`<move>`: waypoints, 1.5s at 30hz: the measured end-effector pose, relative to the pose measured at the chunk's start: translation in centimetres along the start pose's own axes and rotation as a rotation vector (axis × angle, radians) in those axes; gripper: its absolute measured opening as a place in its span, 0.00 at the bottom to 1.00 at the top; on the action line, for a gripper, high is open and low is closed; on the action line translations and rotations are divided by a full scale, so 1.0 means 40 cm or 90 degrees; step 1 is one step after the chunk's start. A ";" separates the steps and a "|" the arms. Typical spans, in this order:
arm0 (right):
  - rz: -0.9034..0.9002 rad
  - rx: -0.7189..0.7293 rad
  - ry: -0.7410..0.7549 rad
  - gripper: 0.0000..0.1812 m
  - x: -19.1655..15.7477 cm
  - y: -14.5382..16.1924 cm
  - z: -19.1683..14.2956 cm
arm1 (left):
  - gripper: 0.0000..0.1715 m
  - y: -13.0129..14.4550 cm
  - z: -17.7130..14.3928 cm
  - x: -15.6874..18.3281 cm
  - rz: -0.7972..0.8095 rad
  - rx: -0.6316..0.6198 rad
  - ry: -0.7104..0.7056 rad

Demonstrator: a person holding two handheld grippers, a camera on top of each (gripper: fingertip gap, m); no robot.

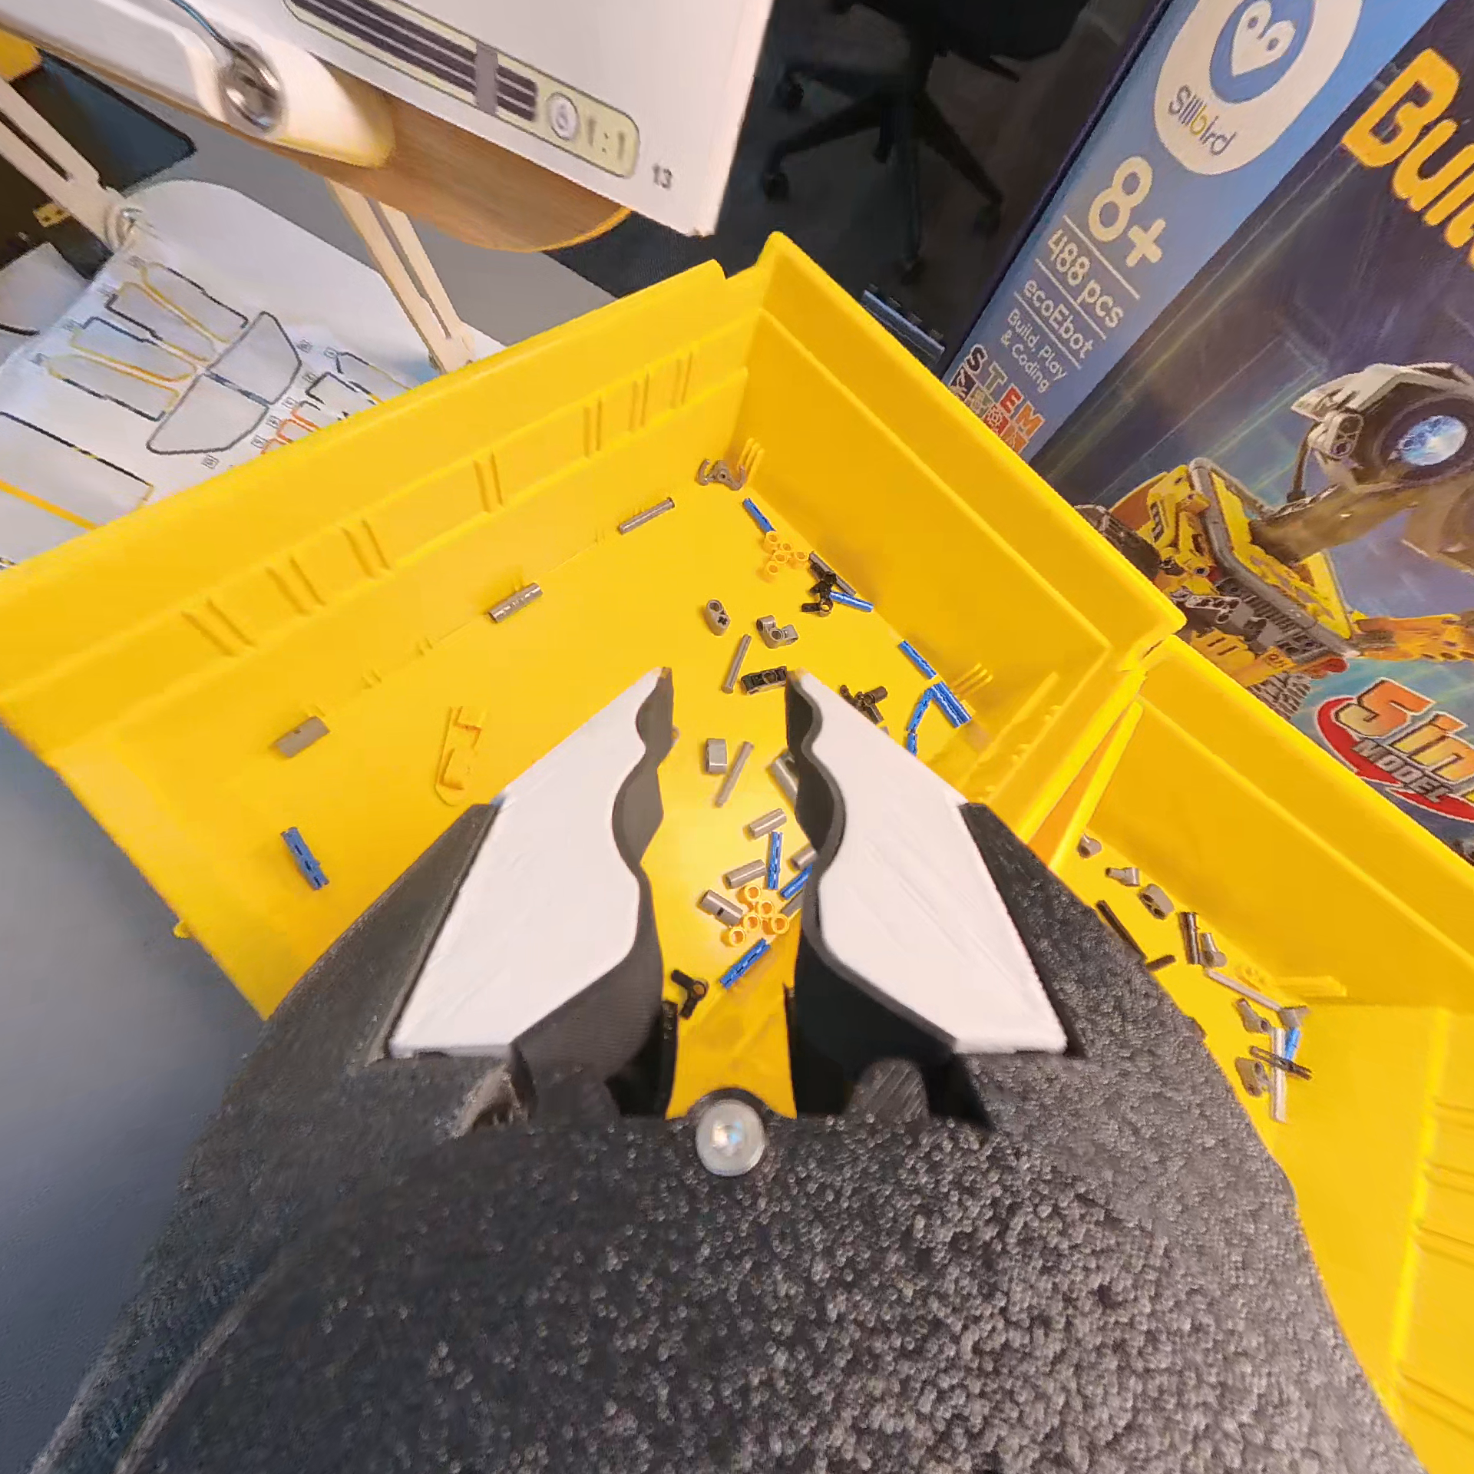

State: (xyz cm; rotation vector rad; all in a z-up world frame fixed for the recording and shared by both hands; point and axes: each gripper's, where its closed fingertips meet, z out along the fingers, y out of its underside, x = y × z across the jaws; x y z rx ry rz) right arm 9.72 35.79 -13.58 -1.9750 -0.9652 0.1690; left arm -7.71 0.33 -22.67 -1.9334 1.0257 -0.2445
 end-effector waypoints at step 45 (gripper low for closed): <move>-0.308 0.167 -0.368 0.00 -0.804 0.202 -0.355 | 0.01 -0.047 -0.048 0.014 -0.147 0.049 0.133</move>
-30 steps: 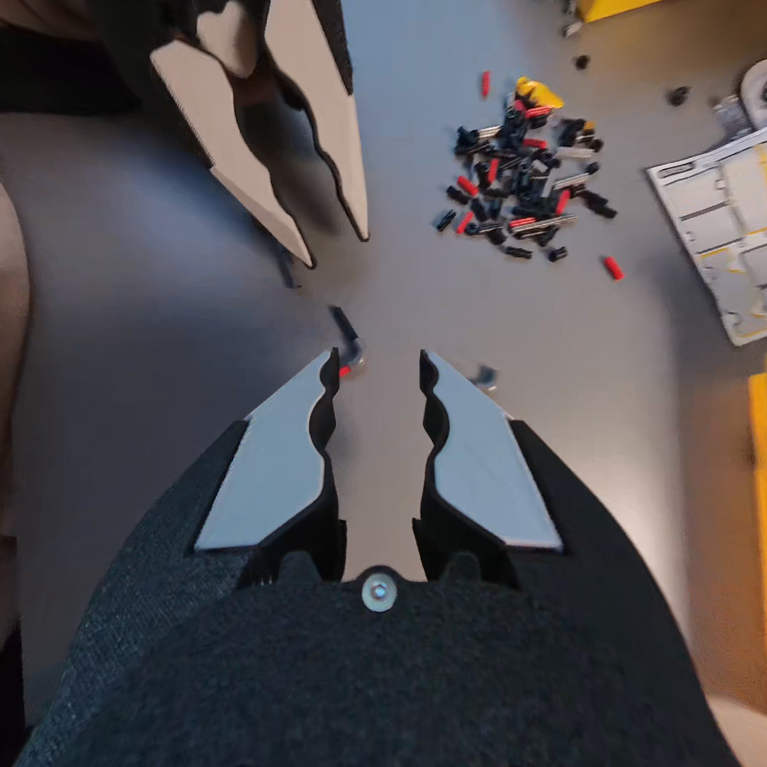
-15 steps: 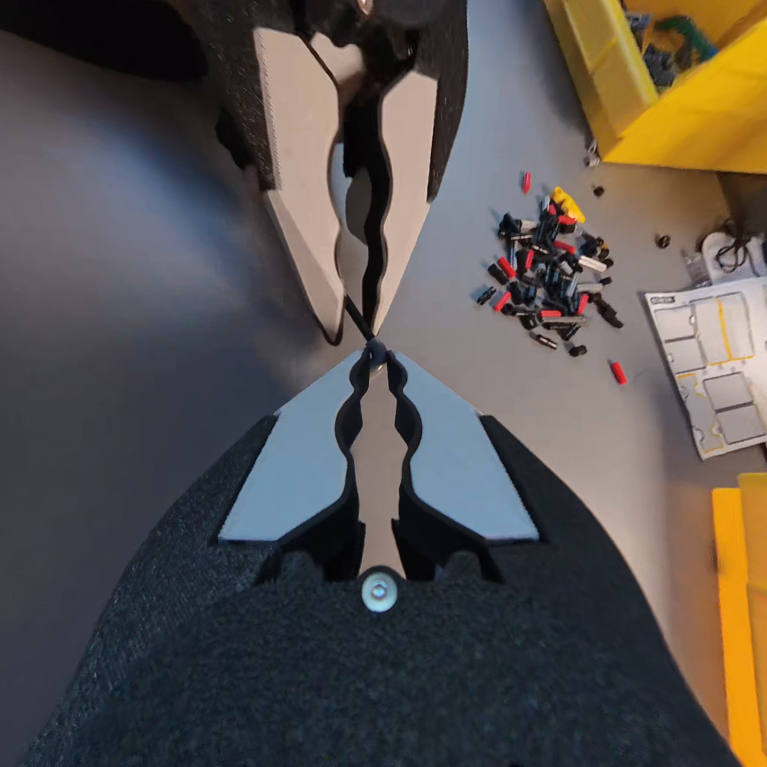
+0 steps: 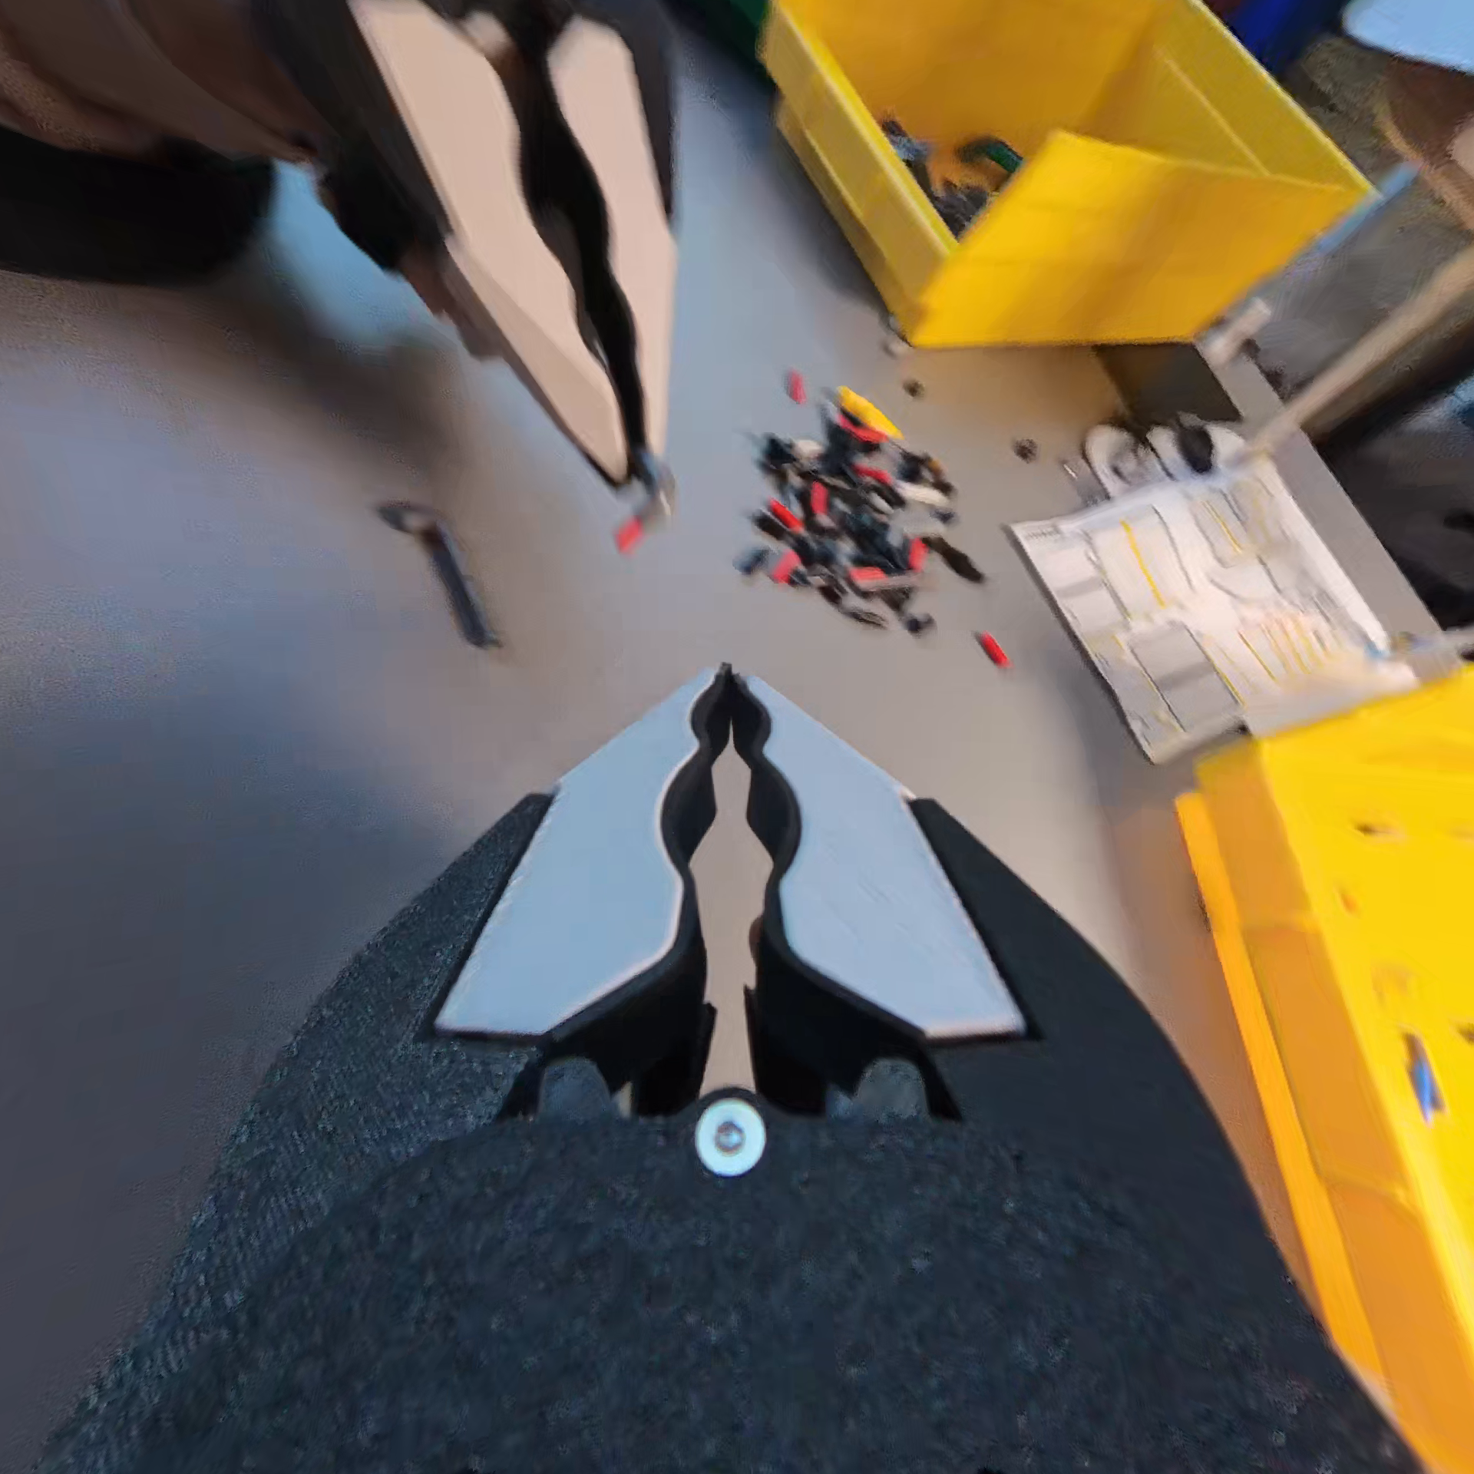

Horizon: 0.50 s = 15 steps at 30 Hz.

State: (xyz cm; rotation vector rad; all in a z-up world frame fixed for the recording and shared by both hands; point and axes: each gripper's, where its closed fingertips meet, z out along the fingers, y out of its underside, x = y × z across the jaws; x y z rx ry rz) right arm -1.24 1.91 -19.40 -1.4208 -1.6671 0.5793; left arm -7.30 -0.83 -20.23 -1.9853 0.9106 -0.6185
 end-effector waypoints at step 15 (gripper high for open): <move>0.302 0.161 -0.267 0.06 -0.119 -0.106 0.030 | 0.02 -0.062 0.018 0.101 0.234 0.055 -0.013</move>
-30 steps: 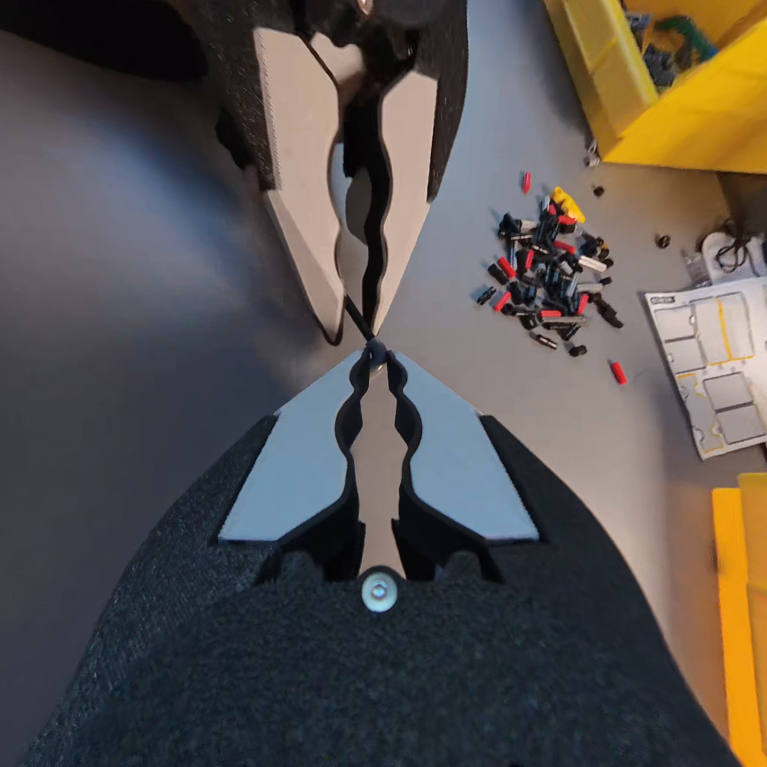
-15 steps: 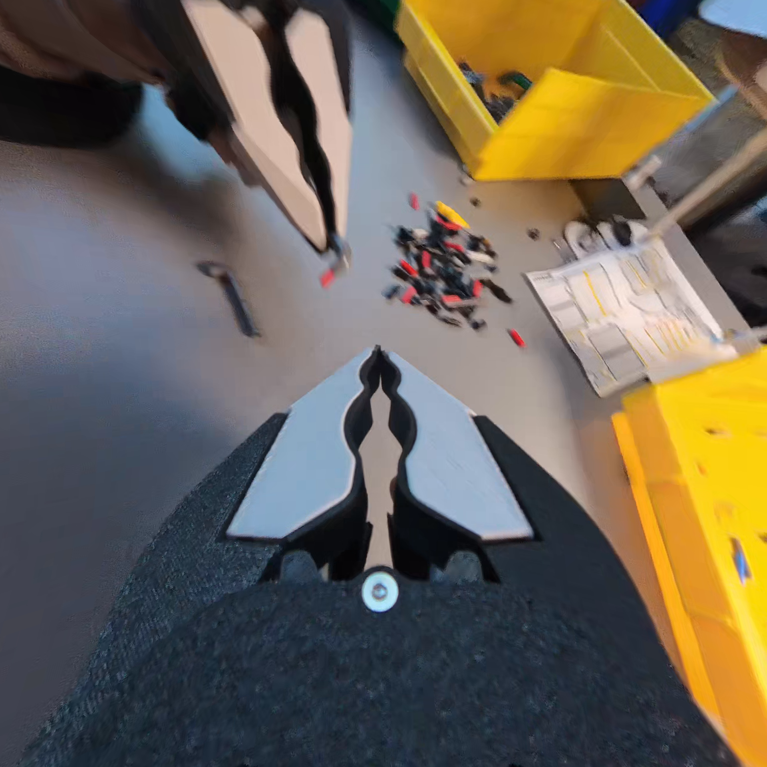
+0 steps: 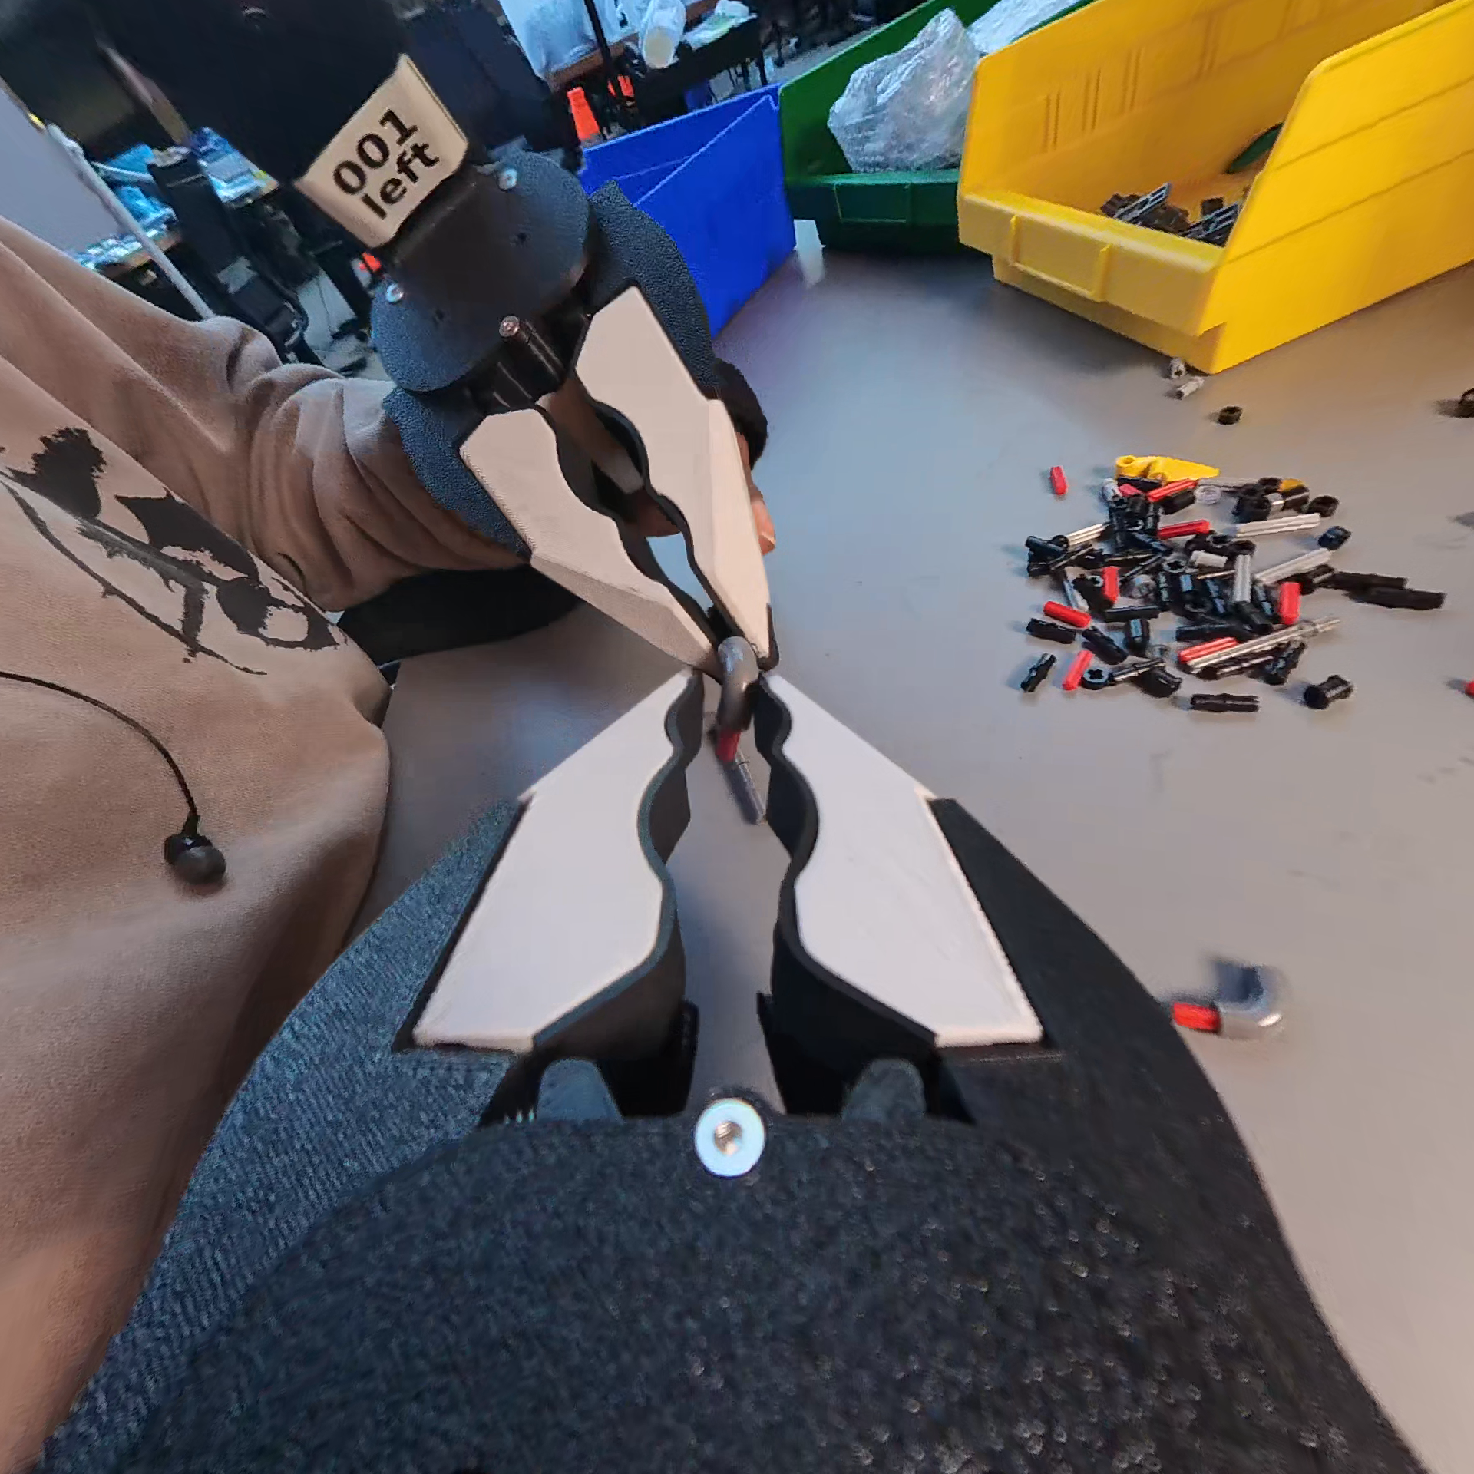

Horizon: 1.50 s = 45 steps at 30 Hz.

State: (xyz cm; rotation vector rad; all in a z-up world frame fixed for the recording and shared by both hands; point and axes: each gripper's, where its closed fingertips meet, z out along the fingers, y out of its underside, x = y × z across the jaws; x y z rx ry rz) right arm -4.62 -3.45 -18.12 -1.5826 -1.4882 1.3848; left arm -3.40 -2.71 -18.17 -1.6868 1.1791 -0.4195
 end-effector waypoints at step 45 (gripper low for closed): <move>0.021 0.062 0.058 0.01 0.026 -0.053 -0.034 | 0.06 0.004 0.006 -0.029 0.020 0.008 -0.069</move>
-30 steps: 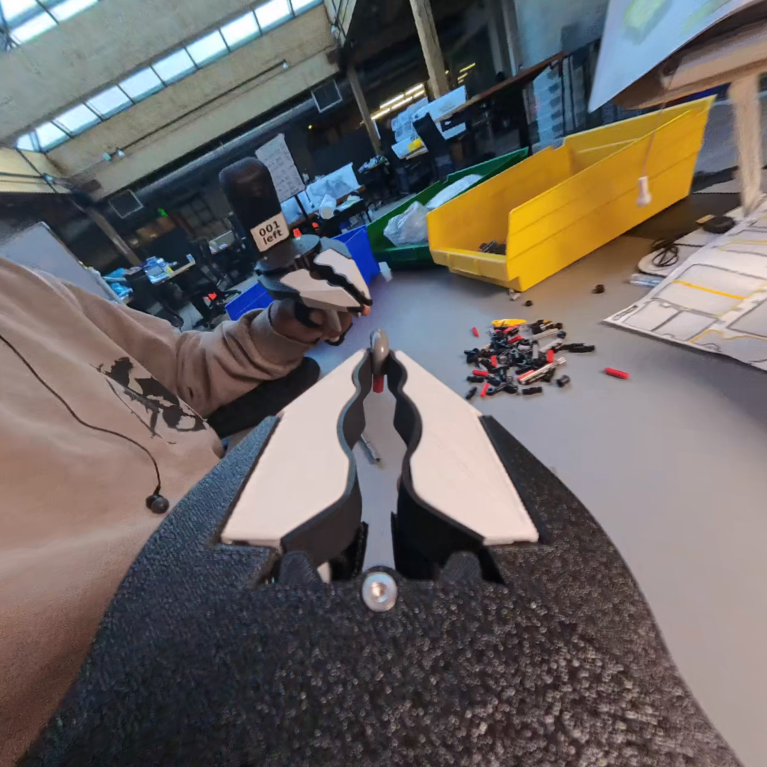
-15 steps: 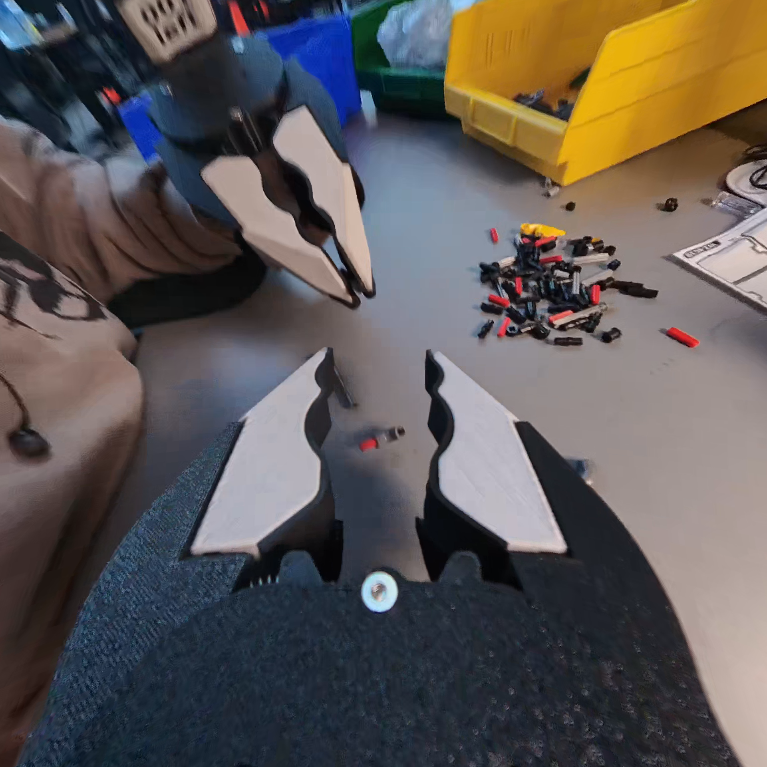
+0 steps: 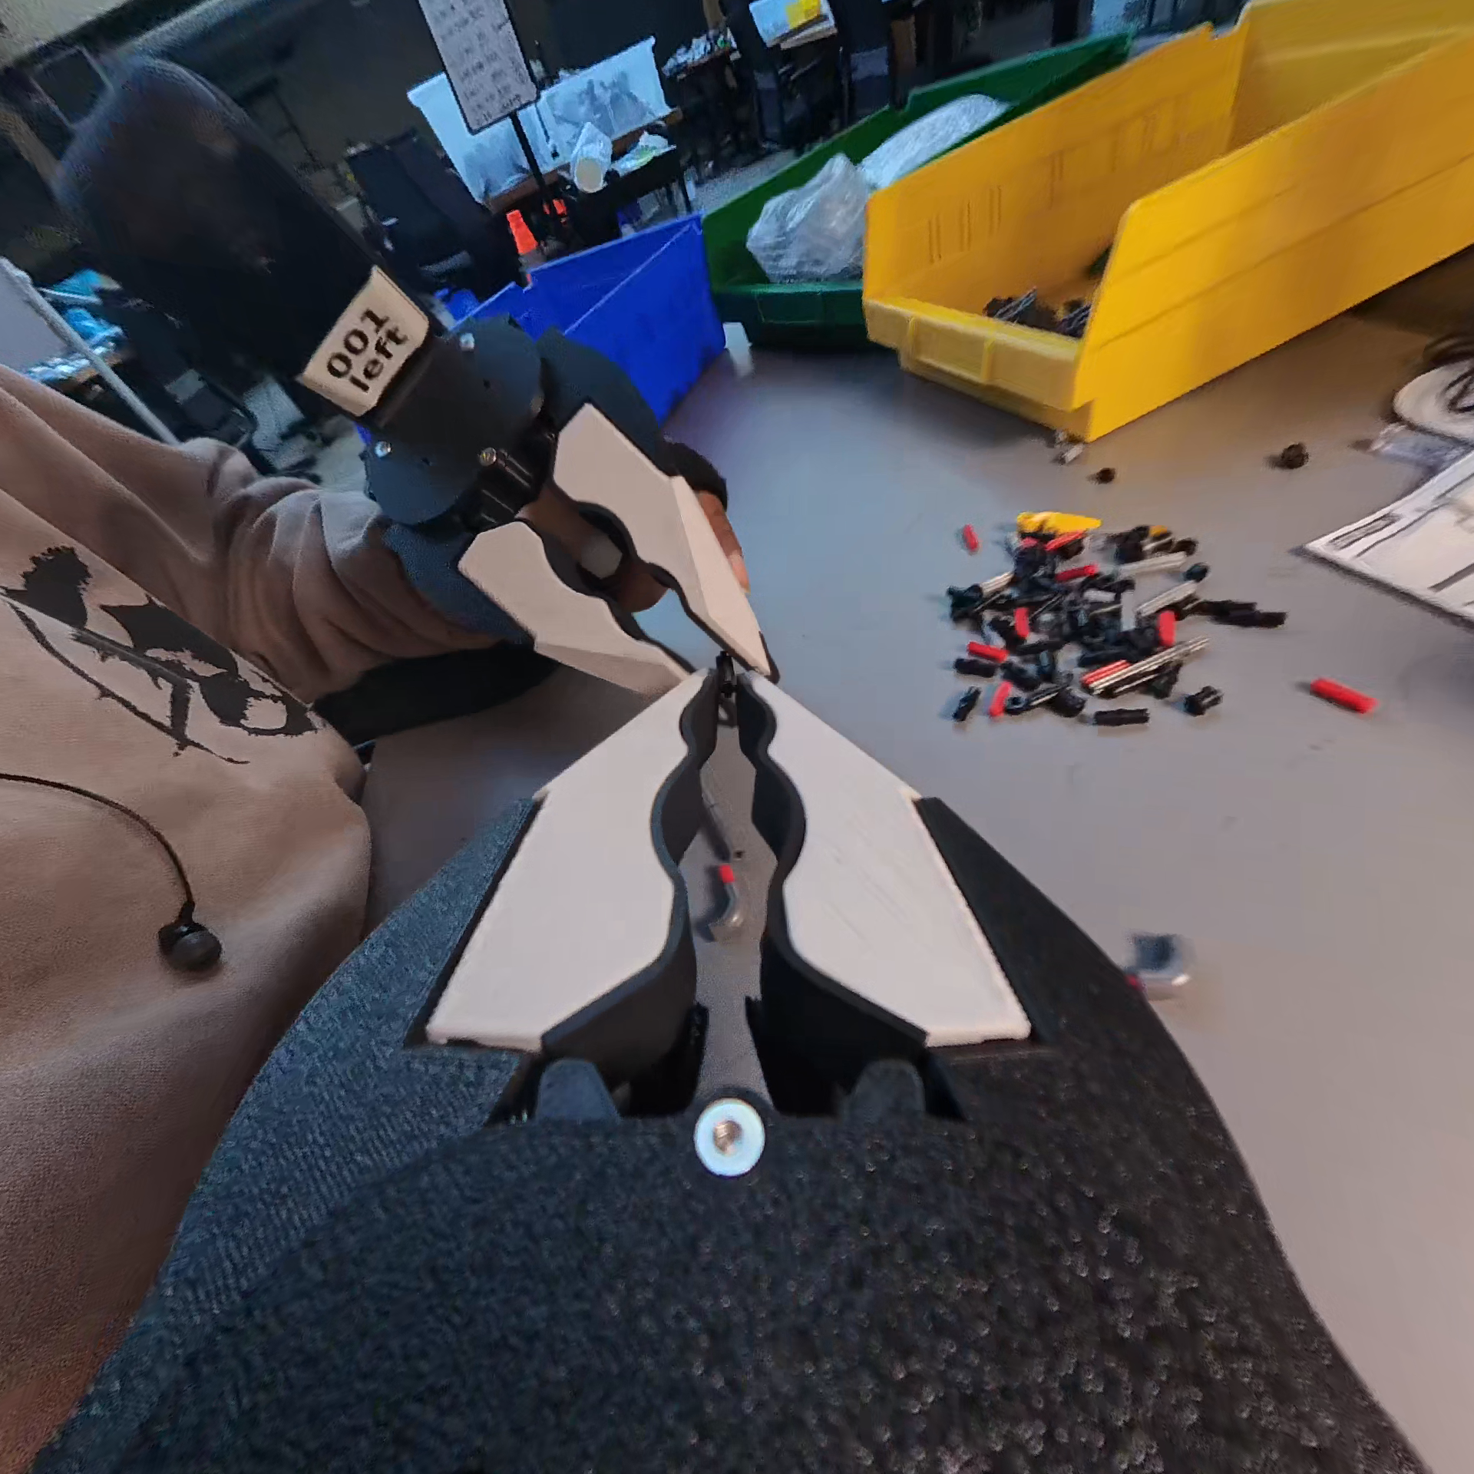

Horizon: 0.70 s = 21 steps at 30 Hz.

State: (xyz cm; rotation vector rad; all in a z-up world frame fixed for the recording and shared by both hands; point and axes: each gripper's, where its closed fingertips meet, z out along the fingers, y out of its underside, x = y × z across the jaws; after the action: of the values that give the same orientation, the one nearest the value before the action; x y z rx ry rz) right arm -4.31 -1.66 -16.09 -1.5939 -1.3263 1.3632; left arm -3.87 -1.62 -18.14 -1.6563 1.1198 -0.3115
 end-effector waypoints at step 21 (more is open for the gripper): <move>-0.168 -0.123 0.871 0.22 0.652 -0.175 -0.917 | 0.10 0.141 0.053 0.147 -0.053 -0.190 0.212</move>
State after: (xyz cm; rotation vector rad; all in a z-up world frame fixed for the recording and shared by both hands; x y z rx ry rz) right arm 27.59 29.93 -8.40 -1.7757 -0.7066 -0.1649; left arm -2.21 -4.93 -25.69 -1.9662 1.3997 -0.5076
